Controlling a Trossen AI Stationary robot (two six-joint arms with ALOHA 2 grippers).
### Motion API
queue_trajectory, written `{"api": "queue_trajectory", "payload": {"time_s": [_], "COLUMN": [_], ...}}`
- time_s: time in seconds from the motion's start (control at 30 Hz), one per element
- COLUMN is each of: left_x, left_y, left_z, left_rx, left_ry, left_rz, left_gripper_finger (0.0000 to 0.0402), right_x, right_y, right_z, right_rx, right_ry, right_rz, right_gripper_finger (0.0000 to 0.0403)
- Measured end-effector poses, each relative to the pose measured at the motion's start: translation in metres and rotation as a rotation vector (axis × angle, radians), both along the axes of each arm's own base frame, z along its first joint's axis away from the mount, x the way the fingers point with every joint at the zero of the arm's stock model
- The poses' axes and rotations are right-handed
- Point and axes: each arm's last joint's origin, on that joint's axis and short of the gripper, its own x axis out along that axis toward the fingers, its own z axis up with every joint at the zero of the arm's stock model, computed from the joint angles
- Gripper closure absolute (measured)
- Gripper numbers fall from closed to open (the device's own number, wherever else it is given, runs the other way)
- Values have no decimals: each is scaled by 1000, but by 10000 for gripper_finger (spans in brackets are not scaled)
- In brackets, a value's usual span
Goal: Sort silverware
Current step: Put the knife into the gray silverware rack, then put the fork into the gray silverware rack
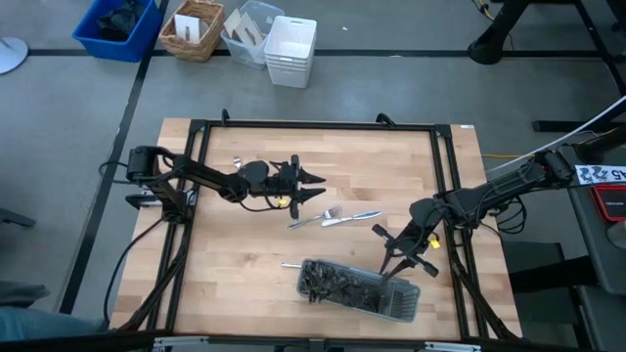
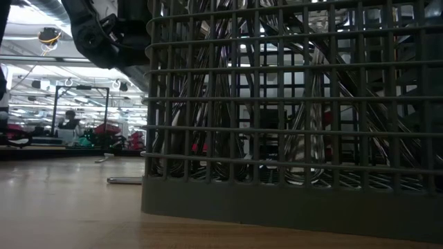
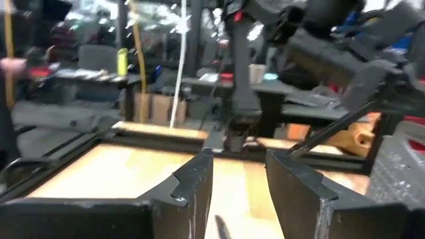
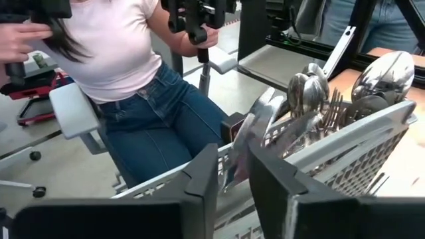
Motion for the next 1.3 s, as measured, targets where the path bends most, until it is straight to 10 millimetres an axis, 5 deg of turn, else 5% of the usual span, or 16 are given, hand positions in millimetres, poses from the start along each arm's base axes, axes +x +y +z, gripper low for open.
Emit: {"api": "queue_trajectory", "payload": {"time_s": [0.23,0.53,0.83,1.07,1.3], "left_x": [-24,-96,-153,-166,-161], "left_y": [14,18,16,27,48], "left_z": [17,39,29,10,-8], "left_rx": [-132,-529,-790,-859,-868], "left_ry": [199,511,764,912,989], "left_rz": [137,349,657,950,1094], "left_gripper_finger": [270,270,270,270,270], "right_x": [0,-15,-45,-73,-97], "right_y": [0,-5,-18,-38,-59], "right_z": [3,21,51,63,59], "right_rx": [51,99,104,-145,-328], "right_ry": [30,-33,-248,-490,-440], "right_rz": [-17,-16,-24,-319,-669], "right_gripper_finger": [307,306,306,306,306]}}
